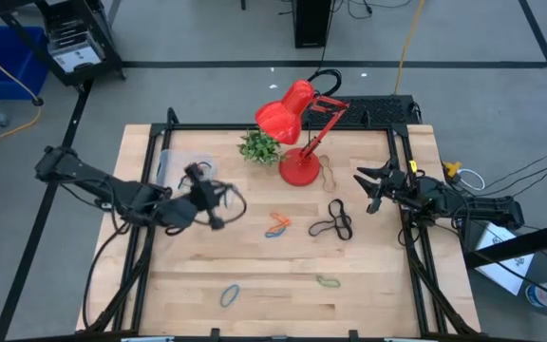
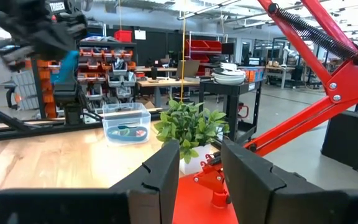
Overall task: Pick and place rubber bands into bin
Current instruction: Put the blue rubber band into the transparent bin
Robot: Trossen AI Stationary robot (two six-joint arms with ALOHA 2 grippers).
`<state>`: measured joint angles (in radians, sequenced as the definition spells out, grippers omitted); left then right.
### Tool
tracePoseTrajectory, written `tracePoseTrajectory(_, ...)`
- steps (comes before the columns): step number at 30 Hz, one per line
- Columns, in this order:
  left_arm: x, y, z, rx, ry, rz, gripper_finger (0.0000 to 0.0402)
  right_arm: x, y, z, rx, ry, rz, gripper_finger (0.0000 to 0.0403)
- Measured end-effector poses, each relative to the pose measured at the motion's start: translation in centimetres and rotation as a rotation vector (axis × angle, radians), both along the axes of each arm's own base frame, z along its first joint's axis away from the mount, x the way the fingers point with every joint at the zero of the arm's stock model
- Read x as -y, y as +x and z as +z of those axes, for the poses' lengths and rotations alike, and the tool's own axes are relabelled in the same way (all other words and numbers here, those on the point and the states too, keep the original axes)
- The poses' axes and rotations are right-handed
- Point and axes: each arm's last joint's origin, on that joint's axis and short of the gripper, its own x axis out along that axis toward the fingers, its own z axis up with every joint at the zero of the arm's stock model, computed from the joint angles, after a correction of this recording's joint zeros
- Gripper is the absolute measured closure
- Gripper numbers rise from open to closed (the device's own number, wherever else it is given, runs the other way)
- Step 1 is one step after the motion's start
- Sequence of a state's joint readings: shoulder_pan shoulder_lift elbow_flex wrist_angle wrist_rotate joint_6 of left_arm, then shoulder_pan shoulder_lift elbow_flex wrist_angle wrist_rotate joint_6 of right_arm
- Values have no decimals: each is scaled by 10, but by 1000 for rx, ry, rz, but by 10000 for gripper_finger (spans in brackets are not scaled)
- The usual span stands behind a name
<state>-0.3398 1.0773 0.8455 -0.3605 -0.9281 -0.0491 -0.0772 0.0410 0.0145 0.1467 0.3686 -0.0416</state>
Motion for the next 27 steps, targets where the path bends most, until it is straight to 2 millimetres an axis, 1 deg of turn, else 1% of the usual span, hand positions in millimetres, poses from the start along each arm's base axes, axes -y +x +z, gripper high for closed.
tracePoseTrajectory(4,-25,-14,-4,-7,-45,209,397,0,0,0,0,2,0,289)
tracePoseTrajectory(8,-49,-32,-9,-34,-107,388,396,0,0,0,0,1,0,289)
tracePoseTrajectory(11,-64,-47,-12,-75,-147,511,398,0,0,0,-1,0,0,289)
tracePoseTrajectory(15,-81,-61,-18,-122,-213,666,397,0,0,0,-1,-1,-1,289)
tracePoseTrajectory(21,-102,-65,-29,-197,-274,809,397,0,0,0,-3,-4,-1,289)
tracePoseTrajectory(27,-116,-67,-61,-317,-340,909,396,0,0,0,-3,-4,-1,289)
